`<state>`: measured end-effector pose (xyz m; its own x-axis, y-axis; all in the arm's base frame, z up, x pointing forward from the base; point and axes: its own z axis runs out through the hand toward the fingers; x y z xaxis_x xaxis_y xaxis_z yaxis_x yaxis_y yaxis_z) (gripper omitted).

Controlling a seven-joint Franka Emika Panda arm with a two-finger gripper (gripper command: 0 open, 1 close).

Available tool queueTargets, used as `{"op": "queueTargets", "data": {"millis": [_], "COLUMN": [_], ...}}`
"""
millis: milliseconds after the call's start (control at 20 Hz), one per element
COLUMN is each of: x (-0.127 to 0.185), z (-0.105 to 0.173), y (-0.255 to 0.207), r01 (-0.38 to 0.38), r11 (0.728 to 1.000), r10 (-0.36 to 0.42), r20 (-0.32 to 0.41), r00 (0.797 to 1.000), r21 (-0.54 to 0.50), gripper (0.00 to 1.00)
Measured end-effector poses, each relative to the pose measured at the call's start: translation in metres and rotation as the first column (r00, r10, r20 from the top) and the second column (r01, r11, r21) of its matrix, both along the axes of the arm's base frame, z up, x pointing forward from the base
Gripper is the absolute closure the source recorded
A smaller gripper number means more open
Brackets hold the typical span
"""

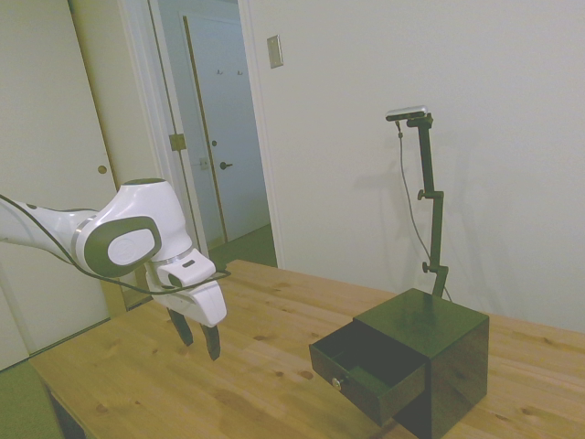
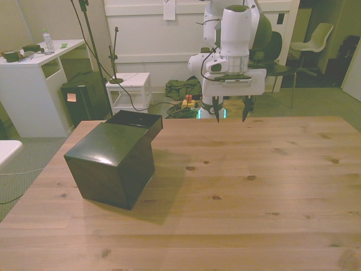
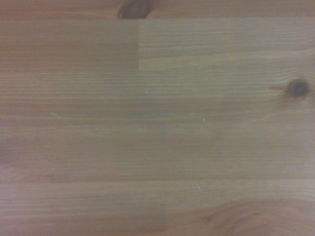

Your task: Close the top drawer

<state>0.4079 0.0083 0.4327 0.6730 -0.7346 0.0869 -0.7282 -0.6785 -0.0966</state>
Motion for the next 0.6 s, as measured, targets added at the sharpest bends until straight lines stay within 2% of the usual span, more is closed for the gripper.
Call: {"op": "queueTargets", "data": {"millis": [150,350,600], "x": [0.000,0.007,0.019], "z": [0.000,-0.002,-0.002], "y": [-0.004,-0.026,-0.060], "r01": [0.006,0.120,0.224], "r11": [1.000,0.992,0.973], "r10": [-0.006,-0.120,-0.224], "r20": [0.000,0.000,-0.007], "r00": [1.000,0.993,0.975], "r21": [0.011,0.035,0.059], "gripper": [0.00,0.00,0.00]}}
